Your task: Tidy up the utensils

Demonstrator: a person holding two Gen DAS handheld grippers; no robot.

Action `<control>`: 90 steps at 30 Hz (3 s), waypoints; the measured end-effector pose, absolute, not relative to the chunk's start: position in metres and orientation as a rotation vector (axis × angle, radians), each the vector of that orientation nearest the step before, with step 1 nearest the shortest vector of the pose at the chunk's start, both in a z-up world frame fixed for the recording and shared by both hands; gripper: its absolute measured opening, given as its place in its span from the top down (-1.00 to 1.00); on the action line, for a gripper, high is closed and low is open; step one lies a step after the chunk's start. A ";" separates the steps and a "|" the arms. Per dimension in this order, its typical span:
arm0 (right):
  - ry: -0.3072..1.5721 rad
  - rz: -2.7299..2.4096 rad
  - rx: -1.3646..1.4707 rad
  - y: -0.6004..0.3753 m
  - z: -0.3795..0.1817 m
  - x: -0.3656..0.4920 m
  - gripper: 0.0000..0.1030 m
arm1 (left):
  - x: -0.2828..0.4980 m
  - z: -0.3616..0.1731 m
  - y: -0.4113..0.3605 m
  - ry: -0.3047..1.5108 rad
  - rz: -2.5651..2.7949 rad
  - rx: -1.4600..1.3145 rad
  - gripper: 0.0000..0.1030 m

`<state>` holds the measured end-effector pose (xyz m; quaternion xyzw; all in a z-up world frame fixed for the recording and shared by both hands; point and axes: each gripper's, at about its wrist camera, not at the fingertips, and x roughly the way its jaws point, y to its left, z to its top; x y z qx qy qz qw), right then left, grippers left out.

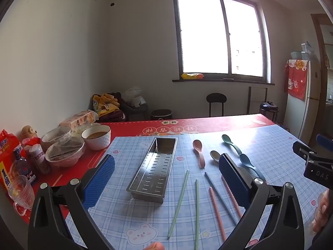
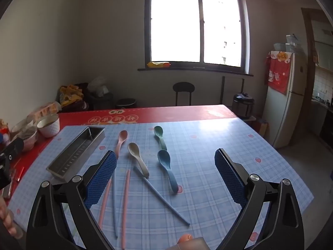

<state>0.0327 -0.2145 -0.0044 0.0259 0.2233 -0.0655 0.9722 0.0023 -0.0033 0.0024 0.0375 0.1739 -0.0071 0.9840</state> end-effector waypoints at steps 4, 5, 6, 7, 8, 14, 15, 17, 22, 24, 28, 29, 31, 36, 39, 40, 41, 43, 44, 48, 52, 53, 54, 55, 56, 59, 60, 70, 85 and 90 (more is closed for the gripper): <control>0.445 -0.140 0.061 -0.218 -0.001 0.030 -0.79 | 0.002 0.003 -0.004 0.348 -0.010 0.071 -0.90; 0.444 -0.141 0.061 -0.218 -0.001 0.029 -0.79 | 0.003 0.003 -0.004 0.349 -0.009 0.068 -0.90; 0.445 -0.142 0.061 -0.218 -0.001 0.029 -0.79 | 0.004 0.004 -0.005 0.350 -0.007 0.065 -0.90; 0.445 -0.143 0.059 -0.218 0.000 0.029 -0.79 | 0.003 0.004 -0.004 0.349 -0.007 0.064 -0.90; 0.445 -0.143 0.059 -0.218 0.000 0.029 -0.79 | 0.002 0.004 -0.004 0.348 -0.005 0.064 -0.90; 0.445 -0.143 0.058 -0.218 0.000 0.029 -0.79 | -0.005 0.002 0.000 0.343 -0.013 0.068 -0.90; 0.445 -0.144 0.058 -0.218 0.001 0.028 -0.79 | -0.005 0.001 0.000 0.343 -0.014 0.070 -0.90; 0.445 -0.143 0.057 -0.218 0.001 0.028 -0.79 | -0.006 0.001 0.000 0.343 -0.015 0.070 -0.90; 0.445 -0.144 0.058 -0.218 0.001 0.028 -0.79 | -0.006 0.001 0.000 0.343 -0.014 0.071 -0.90; 0.444 -0.144 0.059 -0.218 0.000 0.028 -0.79 | -0.006 0.001 0.000 0.343 -0.015 0.070 -0.90; 0.445 -0.146 0.058 -0.219 0.002 0.026 -0.79 | -0.006 0.001 0.000 0.343 -0.014 0.069 -0.90; 0.445 -0.147 0.058 -0.219 0.002 0.026 -0.79 | -0.006 0.001 0.000 0.343 -0.014 0.069 -0.90; 0.446 -0.147 0.058 -0.219 0.002 0.026 -0.79 | -0.006 0.001 0.000 0.344 -0.014 0.070 -0.90; 0.446 -0.149 0.059 -0.219 0.000 0.026 -0.79 | -0.007 0.001 0.000 0.344 -0.014 0.070 -0.90; 0.446 -0.149 0.058 -0.219 0.000 0.025 -0.79 | -0.007 0.001 0.000 0.343 -0.014 0.069 -0.90; 0.447 -0.149 0.058 -0.219 0.000 0.025 -0.79 | -0.006 0.001 0.000 0.344 -0.014 0.070 -0.90; 0.447 -0.150 0.058 -0.219 0.000 0.025 -0.79 | -0.006 0.001 0.000 0.344 -0.014 0.070 -0.90; 0.447 -0.148 0.058 -0.220 0.000 0.025 -0.79 | -0.006 0.001 0.000 0.345 -0.014 0.071 -0.90; 0.447 -0.150 0.058 -0.220 0.000 0.025 -0.79 | -0.006 0.001 0.000 0.345 -0.014 0.070 -0.90; 0.447 -0.149 0.058 -0.220 0.000 0.026 -0.79 | -0.005 0.001 0.000 0.345 -0.014 0.070 -0.90; 0.448 -0.150 0.058 -0.220 0.000 0.025 -0.79 | -0.006 0.001 0.000 0.345 -0.014 0.070 -0.90; 0.448 -0.150 0.058 -0.220 0.000 0.025 -0.79 | -0.005 0.001 0.000 0.345 -0.014 0.070 -0.90; 0.447 -0.149 0.058 -0.220 0.000 0.025 -0.79 | -0.005 0.001 0.000 0.345 -0.014 0.070 -0.90; 0.447 -0.149 0.058 -0.220 0.000 0.026 -0.79 | -0.006 0.001 0.000 0.345 -0.014 0.069 -0.90; 0.448 -0.149 0.058 -0.220 0.000 0.026 -0.79 | -0.005 0.001 0.000 0.345 -0.014 0.070 -0.90; 0.448 -0.149 0.057 -0.219 0.000 0.026 -0.79 | -0.006 0.001 0.000 0.346 -0.014 0.069 -0.90; 0.448 -0.149 0.057 -0.220 0.000 0.026 -0.79 | -0.005 0.001 0.000 0.346 -0.015 0.069 -0.90; 0.459 -0.150 0.063 -0.223 -0.006 0.028 -0.79 | -0.007 -0.003 0.000 0.354 -0.016 0.068 -0.90; 0.507 -0.063 0.105 -0.231 -0.048 0.066 -0.79 | 0.024 -0.039 0.028 0.377 -0.120 0.033 -0.90; 0.551 -0.013 0.117 -0.230 -0.066 0.082 -0.79 | 0.041 -0.059 0.029 0.446 -0.172 0.046 -0.70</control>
